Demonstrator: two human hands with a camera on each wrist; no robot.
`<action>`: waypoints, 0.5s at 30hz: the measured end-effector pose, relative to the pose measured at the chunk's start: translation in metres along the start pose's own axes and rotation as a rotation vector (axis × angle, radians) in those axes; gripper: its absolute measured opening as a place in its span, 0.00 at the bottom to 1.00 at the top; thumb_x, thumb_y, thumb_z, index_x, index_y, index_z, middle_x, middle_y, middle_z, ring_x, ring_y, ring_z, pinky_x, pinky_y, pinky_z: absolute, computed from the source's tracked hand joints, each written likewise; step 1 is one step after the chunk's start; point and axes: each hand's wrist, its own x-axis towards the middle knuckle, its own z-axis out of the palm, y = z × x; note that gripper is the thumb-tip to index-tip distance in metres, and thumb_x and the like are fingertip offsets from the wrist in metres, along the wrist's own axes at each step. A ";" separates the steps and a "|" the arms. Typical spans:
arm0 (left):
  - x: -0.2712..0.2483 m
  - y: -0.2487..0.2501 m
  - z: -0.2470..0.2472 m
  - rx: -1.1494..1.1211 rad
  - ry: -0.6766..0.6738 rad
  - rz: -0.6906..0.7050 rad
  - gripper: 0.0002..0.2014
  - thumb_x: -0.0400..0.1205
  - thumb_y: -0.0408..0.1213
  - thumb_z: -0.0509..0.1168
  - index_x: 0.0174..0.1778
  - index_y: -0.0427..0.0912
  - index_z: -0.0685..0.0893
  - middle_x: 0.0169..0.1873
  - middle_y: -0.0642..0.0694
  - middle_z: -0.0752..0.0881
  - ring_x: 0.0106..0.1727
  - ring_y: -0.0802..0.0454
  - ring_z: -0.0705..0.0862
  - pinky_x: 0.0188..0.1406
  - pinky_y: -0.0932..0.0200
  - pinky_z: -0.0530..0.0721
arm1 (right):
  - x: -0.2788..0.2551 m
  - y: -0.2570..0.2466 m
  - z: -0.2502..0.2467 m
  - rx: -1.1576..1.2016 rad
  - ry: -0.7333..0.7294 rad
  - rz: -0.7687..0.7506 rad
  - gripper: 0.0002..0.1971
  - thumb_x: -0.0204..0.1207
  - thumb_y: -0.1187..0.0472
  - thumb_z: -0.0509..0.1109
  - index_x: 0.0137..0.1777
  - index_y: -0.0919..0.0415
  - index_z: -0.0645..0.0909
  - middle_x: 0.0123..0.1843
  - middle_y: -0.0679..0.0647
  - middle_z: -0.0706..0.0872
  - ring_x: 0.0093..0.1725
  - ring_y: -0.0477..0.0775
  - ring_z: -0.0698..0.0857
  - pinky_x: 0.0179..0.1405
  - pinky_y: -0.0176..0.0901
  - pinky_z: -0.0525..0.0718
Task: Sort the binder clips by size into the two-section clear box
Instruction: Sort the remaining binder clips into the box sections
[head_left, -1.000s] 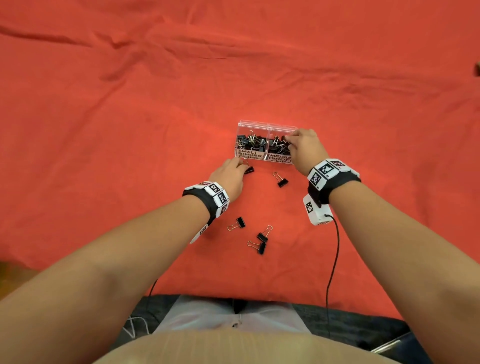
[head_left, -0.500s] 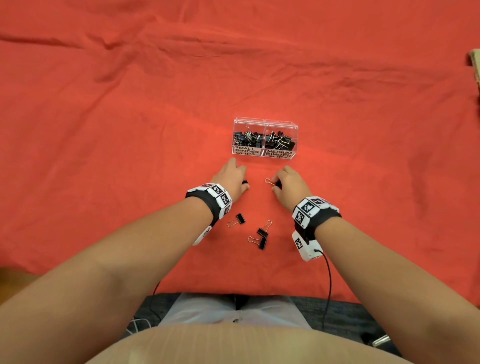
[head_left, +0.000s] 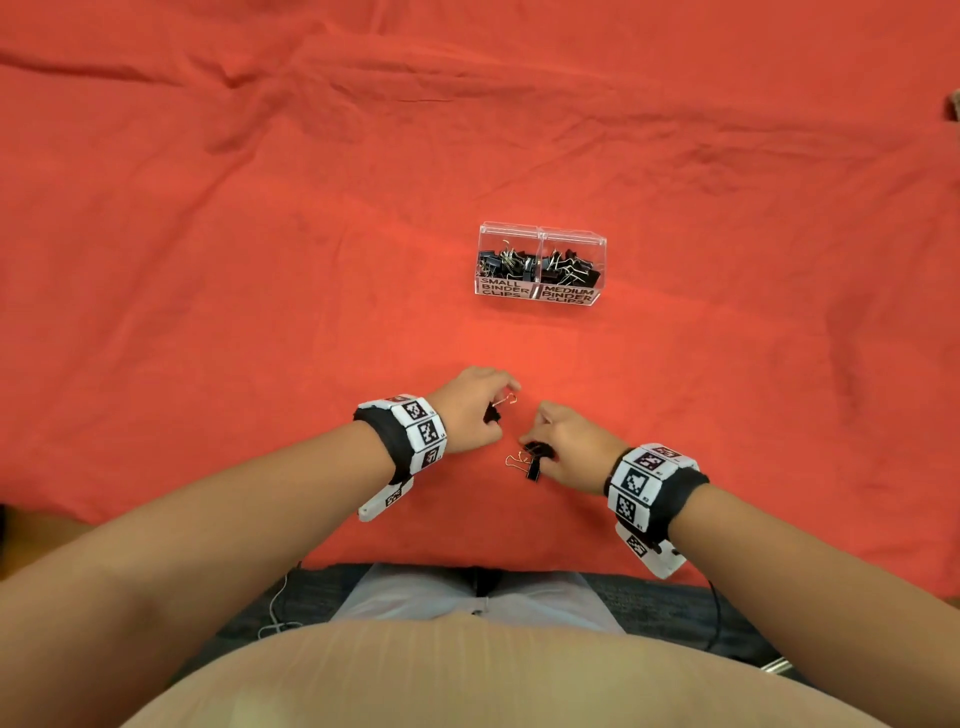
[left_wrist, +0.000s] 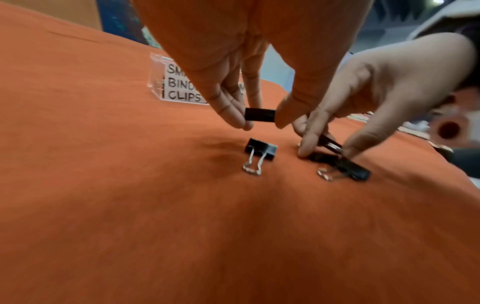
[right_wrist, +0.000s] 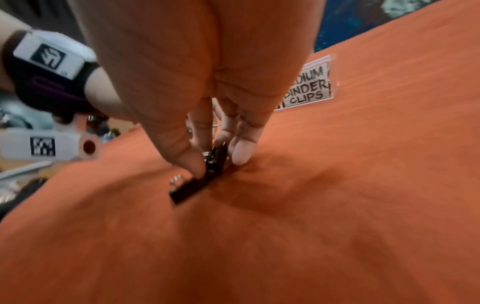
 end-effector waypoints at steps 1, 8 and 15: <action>-0.003 -0.001 0.003 0.051 -0.025 0.026 0.26 0.71 0.31 0.68 0.68 0.41 0.76 0.57 0.44 0.81 0.58 0.49 0.76 0.66 0.60 0.68 | 0.000 0.001 0.001 -0.019 -0.005 0.001 0.20 0.73 0.66 0.68 0.66 0.62 0.81 0.57 0.60 0.76 0.57 0.57 0.77 0.60 0.43 0.75; -0.011 -0.001 0.010 0.242 -0.031 0.034 0.25 0.78 0.30 0.61 0.73 0.43 0.71 0.66 0.44 0.75 0.69 0.43 0.70 0.71 0.54 0.68 | 0.000 0.011 -0.006 -0.006 0.013 0.085 0.14 0.72 0.62 0.74 0.55 0.63 0.79 0.56 0.58 0.76 0.54 0.56 0.79 0.59 0.49 0.77; -0.007 0.002 0.007 0.298 0.055 -0.064 0.24 0.80 0.35 0.62 0.73 0.46 0.68 0.67 0.46 0.75 0.69 0.45 0.72 0.60 0.48 0.80 | 0.003 0.013 -0.011 0.158 0.174 0.200 0.11 0.69 0.62 0.76 0.41 0.54 0.75 0.38 0.47 0.81 0.40 0.50 0.79 0.40 0.38 0.74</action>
